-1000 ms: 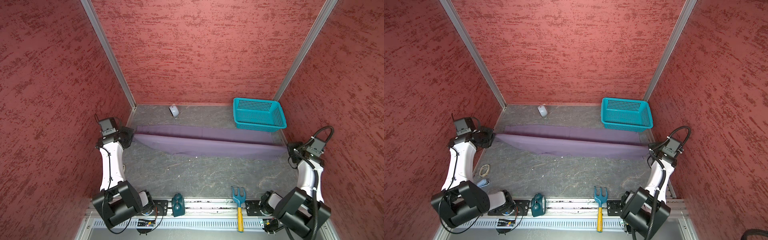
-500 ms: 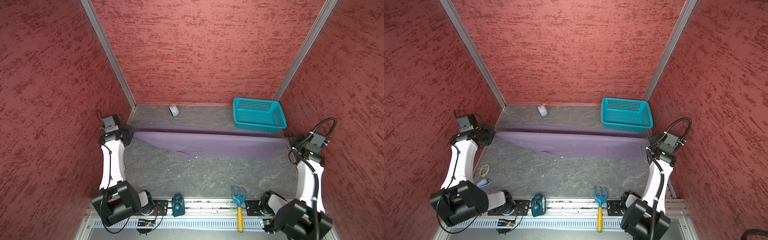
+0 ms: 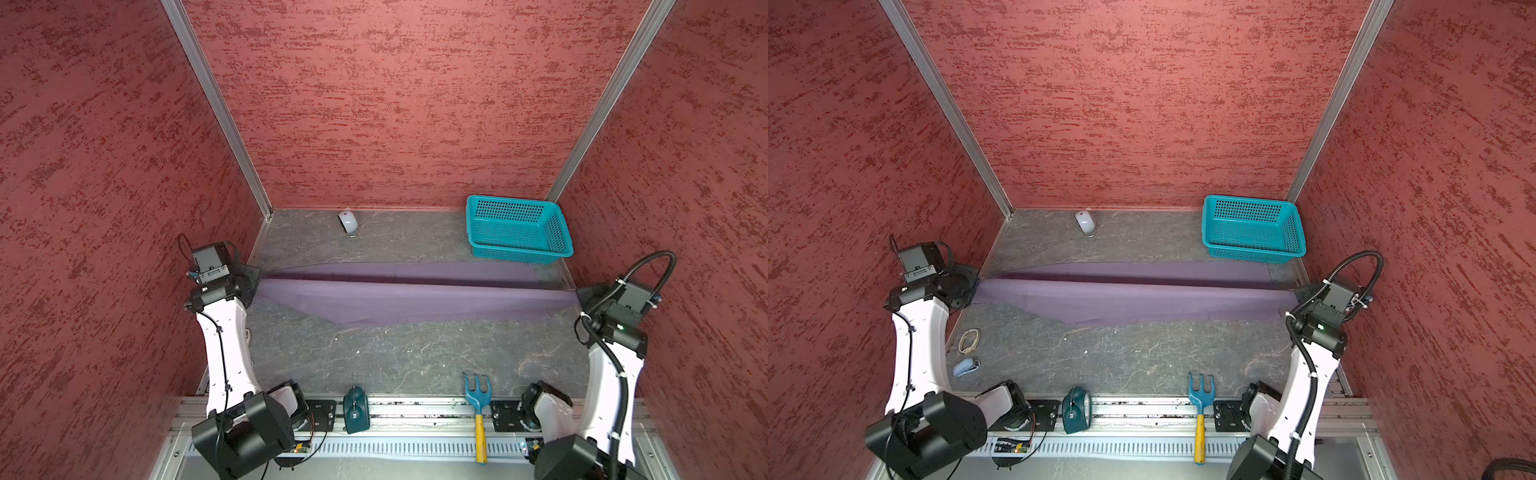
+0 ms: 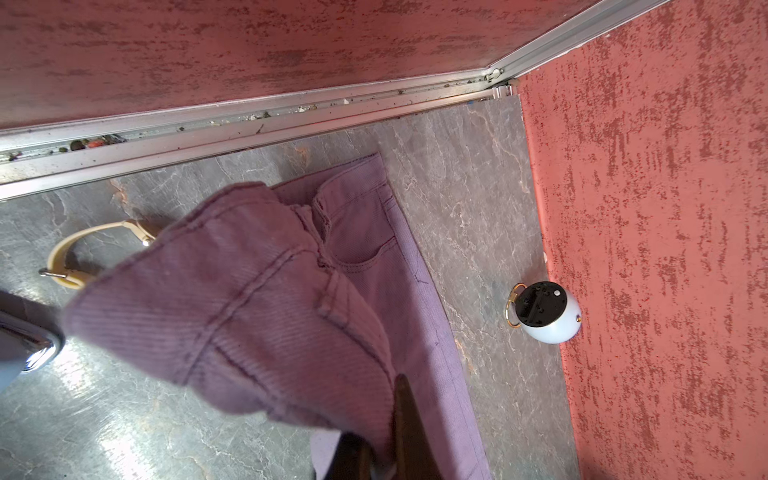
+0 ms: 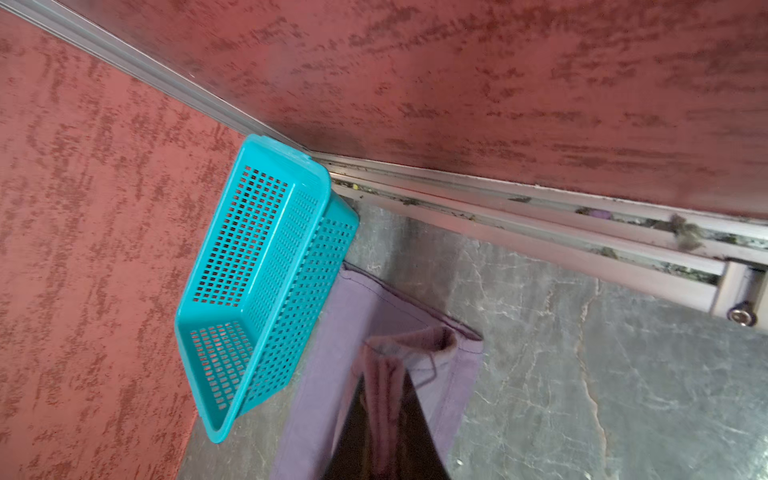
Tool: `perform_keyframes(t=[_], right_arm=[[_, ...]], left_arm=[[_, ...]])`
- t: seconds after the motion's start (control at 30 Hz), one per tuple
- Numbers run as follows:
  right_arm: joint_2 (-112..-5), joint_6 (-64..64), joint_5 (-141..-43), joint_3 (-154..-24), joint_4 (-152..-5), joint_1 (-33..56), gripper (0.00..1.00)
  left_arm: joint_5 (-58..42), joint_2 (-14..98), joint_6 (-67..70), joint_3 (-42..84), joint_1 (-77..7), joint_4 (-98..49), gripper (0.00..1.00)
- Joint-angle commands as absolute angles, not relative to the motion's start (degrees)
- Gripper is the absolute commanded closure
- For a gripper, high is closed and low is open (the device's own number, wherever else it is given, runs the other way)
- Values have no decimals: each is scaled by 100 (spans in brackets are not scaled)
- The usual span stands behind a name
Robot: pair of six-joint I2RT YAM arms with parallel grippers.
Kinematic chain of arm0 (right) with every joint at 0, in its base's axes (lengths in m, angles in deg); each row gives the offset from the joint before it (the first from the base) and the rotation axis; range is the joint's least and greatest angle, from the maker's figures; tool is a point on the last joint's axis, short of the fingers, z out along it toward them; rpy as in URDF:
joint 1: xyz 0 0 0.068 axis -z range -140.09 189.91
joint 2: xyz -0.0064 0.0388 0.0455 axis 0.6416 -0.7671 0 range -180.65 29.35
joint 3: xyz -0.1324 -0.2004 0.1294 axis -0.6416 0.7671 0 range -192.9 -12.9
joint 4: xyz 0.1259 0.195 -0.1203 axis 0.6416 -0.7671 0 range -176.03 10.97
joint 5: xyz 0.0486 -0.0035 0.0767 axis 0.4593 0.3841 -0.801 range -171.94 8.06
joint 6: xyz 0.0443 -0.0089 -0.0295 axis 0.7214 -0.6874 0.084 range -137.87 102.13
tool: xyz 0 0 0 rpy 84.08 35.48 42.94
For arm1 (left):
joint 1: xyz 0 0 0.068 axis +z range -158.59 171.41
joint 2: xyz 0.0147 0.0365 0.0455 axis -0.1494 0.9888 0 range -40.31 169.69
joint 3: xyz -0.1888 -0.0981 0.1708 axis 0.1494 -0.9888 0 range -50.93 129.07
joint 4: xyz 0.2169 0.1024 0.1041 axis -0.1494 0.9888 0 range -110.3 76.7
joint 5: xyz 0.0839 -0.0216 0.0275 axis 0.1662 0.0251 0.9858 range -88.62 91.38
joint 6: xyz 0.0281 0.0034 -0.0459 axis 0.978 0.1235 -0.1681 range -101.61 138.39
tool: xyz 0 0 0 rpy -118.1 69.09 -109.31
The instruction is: Fold and stack the trousers
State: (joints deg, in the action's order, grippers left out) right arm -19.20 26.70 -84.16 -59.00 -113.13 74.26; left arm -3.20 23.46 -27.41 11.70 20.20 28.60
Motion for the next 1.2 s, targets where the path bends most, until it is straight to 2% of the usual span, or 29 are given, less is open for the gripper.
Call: perform_keyframes(t=[0.0,0.17,0.37,0.87,1.17], right_arm=[[-2112,2789,-7925,-5870,-10774,7542,100],[-2779,2858,-8114,-5786,-10251,7533,100],[-3556,2850,-8486,-5702,-9620,7466,100],[-5354,2666,-8213,-6298,-9048,6782,100],[-6803,2724,-8325,-6792,-8730,6564,100]], left_arm=[[202,2550,-2723,1102,2085,2107,100],[208,3270,-2757,1331,1771,1843,100],[1251,3982,-2661,1720,824,1699,100],[1342,5464,-2697,2362,731,1475,100],[1267,6568,-2676,2985,572,1564,100]])
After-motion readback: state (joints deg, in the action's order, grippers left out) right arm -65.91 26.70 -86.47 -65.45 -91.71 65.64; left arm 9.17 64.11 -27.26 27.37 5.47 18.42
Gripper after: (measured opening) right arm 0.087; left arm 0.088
